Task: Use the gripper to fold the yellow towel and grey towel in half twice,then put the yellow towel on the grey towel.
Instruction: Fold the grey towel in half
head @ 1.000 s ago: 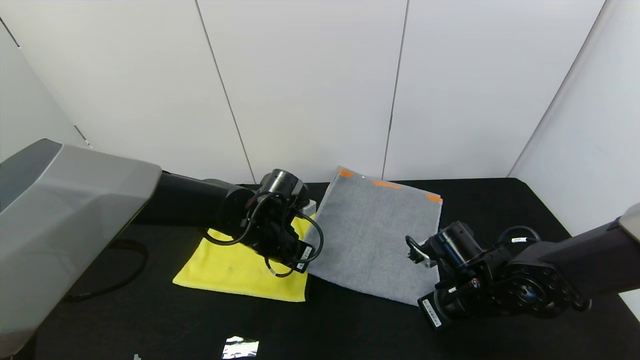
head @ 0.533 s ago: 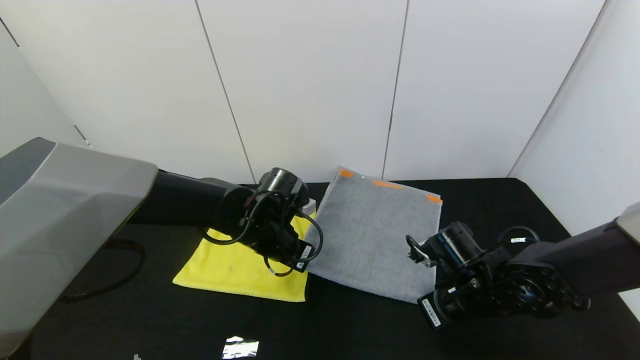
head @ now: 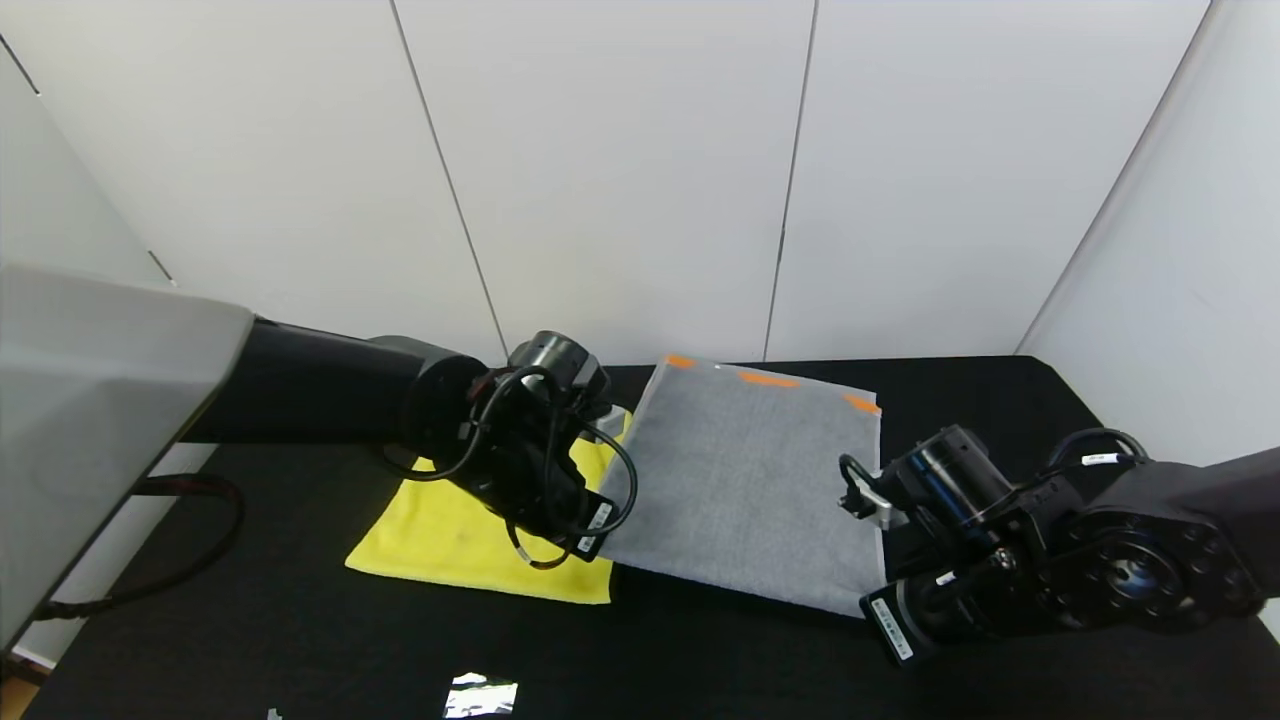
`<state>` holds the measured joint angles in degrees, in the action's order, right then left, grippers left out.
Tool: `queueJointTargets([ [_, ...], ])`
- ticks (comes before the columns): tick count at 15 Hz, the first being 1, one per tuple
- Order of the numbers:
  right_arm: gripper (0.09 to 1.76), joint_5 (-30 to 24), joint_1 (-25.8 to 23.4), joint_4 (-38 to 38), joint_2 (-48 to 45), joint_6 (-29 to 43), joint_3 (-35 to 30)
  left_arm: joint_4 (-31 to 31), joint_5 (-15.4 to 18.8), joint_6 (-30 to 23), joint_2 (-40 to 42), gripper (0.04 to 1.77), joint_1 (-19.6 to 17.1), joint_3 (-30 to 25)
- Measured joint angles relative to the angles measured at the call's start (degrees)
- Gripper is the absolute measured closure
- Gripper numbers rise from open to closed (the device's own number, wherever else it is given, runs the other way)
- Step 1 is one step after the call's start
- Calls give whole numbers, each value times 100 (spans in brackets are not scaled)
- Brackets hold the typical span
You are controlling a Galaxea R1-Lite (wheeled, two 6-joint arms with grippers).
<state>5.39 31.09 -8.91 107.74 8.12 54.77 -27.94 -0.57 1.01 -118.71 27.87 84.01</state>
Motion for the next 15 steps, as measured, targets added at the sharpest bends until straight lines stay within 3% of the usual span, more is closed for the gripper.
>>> queueJointTargets([
  [4, 172, -250, 195, -613, -410, 304, -43, -541, -18, -133, 284, 167, 30, -157],
  [11, 172, -468, 452, -1268, -903, 591, -122, -602, -16, -161, 951, 167, 77, -992],
  [15, 172, -405, 323, -1202, -979, 727, -54, -556, -24, -344, 1011, 167, 140, -642],
])
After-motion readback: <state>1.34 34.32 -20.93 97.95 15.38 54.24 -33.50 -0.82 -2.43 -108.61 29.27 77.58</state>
